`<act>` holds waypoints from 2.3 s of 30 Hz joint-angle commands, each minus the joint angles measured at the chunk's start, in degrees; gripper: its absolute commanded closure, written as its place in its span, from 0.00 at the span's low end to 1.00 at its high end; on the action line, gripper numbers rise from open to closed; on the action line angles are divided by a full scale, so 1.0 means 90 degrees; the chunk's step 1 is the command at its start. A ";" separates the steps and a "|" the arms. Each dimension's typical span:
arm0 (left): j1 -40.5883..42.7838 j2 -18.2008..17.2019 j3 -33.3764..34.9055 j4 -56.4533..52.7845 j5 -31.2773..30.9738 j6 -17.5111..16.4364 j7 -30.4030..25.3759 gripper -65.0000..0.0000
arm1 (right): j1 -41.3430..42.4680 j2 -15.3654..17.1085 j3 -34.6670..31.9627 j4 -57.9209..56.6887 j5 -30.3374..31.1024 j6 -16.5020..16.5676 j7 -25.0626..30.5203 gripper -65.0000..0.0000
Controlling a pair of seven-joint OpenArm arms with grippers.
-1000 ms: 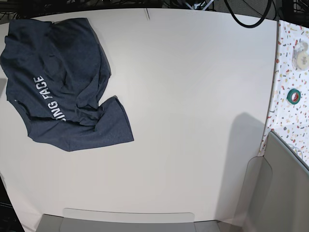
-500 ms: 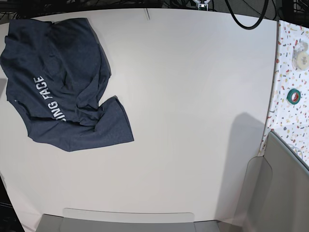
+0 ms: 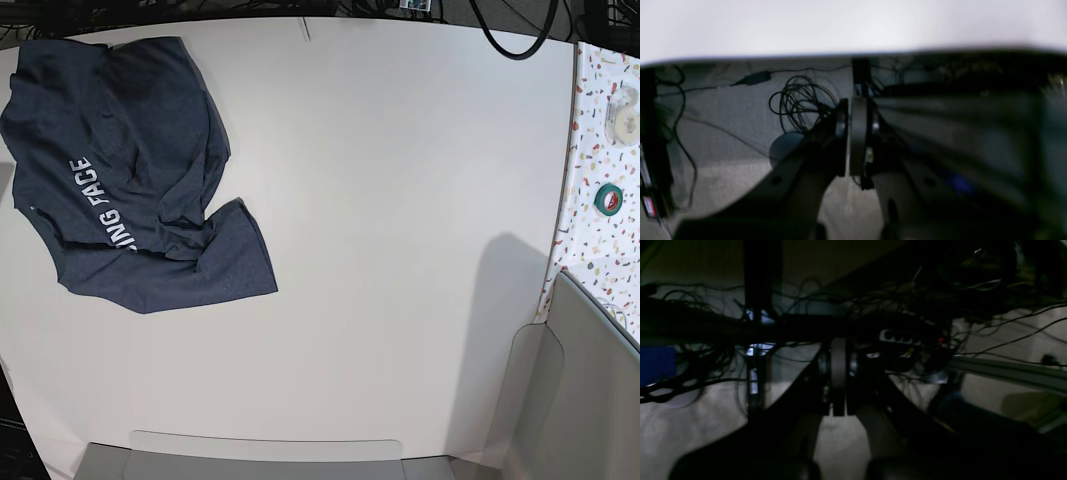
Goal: Layout the t-shirt on the table in an organized manner, then fold the t-shirt properly
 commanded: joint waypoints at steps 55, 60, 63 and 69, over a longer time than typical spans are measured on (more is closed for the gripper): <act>-0.5487 -0.0007 0.4285 0.1601 0.0004 0.0004 0.3735 0.76 | 0.3998 -0.0192 0.4912 0.1762 0.0801 0.1630 -0.2751 1.00; -0.5878 0.0168 0.4255 0.1162 0.0004 0.0004 0.3862 0.68 | 0.4399 -0.0046 0.5058 0.1362 0.1367 0.2226 -0.3757 1.00; -0.6161 0.0344 0.4265 0.0859 -0.0006 0.0004 0.3852 0.64 | 0.4370 -0.0036 0.5048 0.1294 0.1612 0.2284 -0.3757 1.00; -0.6796 0.0725 0.4167 -0.0069 -0.0270 0.0004 0.3842 0.63 | 0.4301 -0.0065 0.4892 0.1303 0.1944 0.2294 -0.3767 0.76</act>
